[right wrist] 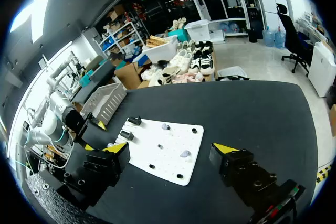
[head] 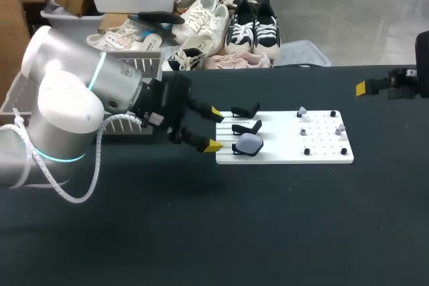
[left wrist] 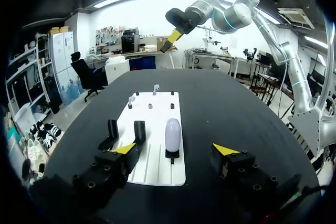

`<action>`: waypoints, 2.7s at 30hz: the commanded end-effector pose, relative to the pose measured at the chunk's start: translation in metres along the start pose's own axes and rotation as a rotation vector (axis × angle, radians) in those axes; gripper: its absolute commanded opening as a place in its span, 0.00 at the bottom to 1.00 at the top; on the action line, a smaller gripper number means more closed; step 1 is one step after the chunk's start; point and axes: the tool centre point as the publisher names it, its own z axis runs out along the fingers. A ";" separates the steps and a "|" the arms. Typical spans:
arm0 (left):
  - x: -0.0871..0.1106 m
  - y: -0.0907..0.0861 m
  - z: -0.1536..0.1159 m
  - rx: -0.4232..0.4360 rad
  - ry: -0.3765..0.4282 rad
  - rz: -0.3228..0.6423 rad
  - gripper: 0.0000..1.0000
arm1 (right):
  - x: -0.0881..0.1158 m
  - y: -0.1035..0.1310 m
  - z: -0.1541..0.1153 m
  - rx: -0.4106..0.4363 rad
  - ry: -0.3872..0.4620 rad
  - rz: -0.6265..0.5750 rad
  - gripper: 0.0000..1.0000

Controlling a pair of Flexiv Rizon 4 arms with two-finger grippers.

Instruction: Pick up each earbud case from the left stands, insert the matching earbuds, close the lid, and place the case in the box.

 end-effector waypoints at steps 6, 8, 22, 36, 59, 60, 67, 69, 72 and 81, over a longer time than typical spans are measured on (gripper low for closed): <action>0.005 0.004 0.015 0.001 -0.021 -0.008 0.46 | 0.000 -0.002 0.000 -0.007 0.001 -0.002 1.00; 0.006 0.004 0.016 0.000 -0.025 -0.017 0.50 | 0.000 -0.002 0.000 -0.007 0.001 -0.002 1.00; 0.006 0.001 0.029 -0.023 -0.042 -0.015 0.52 | 0.000 -0.002 0.000 -0.007 0.001 -0.002 1.00; 0.002 -0.004 0.039 -0.013 -0.060 -0.014 0.75 | 0.000 -0.002 0.000 -0.007 0.001 -0.002 1.00; 0.002 0.004 0.053 -0.003 -0.069 -0.025 0.70 | 0.000 -0.002 0.000 -0.007 0.001 -0.002 1.00; 0.002 0.005 0.054 -0.003 -0.068 -0.024 0.70 | 0.000 -0.002 0.000 -0.007 0.001 -0.002 1.00; 0.004 0.006 0.058 -0.001 -0.065 -0.025 0.67 | 0.000 -0.002 0.000 -0.007 0.001 -0.002 1.00; 0.004 0.006 0.058 -0.001 -0.065 -0.022 0.67 | 0.000 -0.002 0.000 -0.007 0.001 -0.002 1.00; 0.004 0.006 0.060 0.001 -0.064 -0.018 0.66 | 0.000 -0.002 0.000 -0.007 0.001 -0.002 1.00; 0.004 0.008 0.064 0.003 -0.064 -0.012 0.64 | 0.000 -0.002 0.000 -0.007 0.001 -0.002 1.00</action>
